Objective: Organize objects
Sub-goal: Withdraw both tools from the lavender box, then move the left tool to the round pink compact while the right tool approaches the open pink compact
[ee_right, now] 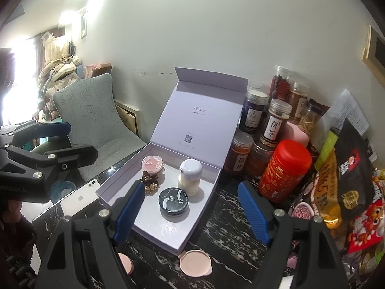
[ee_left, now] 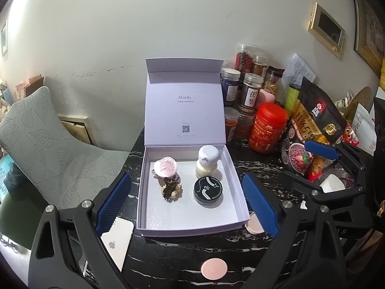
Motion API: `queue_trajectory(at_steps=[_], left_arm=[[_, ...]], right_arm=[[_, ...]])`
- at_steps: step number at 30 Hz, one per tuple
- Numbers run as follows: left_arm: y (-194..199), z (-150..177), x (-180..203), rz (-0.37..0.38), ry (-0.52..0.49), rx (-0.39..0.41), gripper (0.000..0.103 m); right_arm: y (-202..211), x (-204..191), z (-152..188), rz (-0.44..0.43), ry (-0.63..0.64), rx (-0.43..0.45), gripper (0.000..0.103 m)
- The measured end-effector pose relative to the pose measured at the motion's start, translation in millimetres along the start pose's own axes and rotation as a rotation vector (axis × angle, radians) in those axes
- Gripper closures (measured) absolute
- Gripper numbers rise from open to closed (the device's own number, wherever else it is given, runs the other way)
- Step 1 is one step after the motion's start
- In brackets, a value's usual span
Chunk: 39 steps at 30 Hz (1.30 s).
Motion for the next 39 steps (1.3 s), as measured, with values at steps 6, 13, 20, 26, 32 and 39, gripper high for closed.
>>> queue_trajectory(at_steps=[6, 13, 20, 26, 32, 39], left_arm=[[6, 8, 4, -0.003, 0.003, -0.007, 0.008], [7, 20, 7, -0.002, 0.003, -0.018, 0.008], [2, 36, 14, 0.011, -0.011, -0.042, 0.008], [-5, 50, 18, 0.020, -0.013, -0.074, 0.008], [-11, 66, 20, 0.020, -0.007, -0.104, 0.008], [-20, 90, 26, 0.033, -0.011, -0.145, 0.008]], right_arm=[[14, -2, 4, 0.014, 0.005, 0.003, 0.022], [18, -2, 17, 0.021, -0.011, -0.007, 0.022], [13, -2, 38, 0.024, -0.043, -0.044, 0.022], [12, -5, 54, 0.023, -0.051, -0.055, 0.022], [10, -7, 70, 0.017, -0.067, -0.071, 0.022], [4, -11, 95, 0.014, -0.078, -0.106, 0.022]])
Point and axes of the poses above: each gripper's, at about its wrist camera, not at the fingertips, and y roughly against the way its jaws point, x to its right, z to its underside, the point moved 2 cm from there along -y, roughly the way its jaws point, and after that the axes turned 3 degrees about -y, right-handed, at the moved point
